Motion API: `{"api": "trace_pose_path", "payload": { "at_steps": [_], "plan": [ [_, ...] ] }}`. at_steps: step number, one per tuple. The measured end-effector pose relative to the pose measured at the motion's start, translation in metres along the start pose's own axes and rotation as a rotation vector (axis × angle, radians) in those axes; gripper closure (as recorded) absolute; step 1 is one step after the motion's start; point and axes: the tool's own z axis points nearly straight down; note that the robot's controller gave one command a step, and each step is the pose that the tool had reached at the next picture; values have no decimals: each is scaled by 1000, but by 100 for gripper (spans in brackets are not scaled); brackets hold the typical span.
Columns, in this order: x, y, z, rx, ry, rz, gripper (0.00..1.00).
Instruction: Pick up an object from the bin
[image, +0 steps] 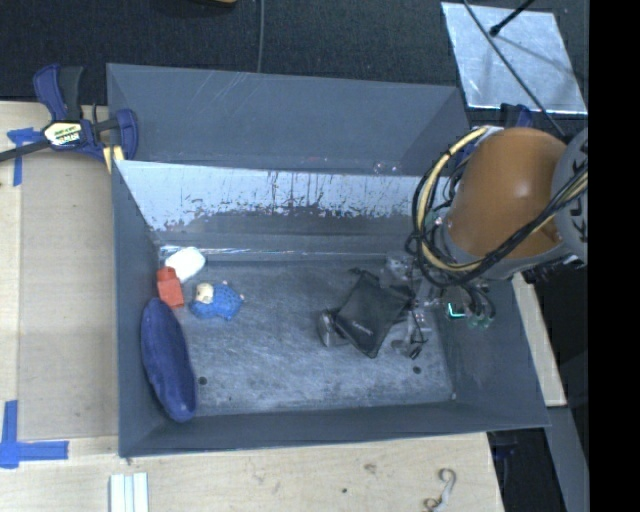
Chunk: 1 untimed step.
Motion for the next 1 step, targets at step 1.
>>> {"api": "trace_pose_path", "payload": {
  "at_steps": [1],
  "plan": [
    [-27,6,100,0,-2,-245,0]
  ]
}}
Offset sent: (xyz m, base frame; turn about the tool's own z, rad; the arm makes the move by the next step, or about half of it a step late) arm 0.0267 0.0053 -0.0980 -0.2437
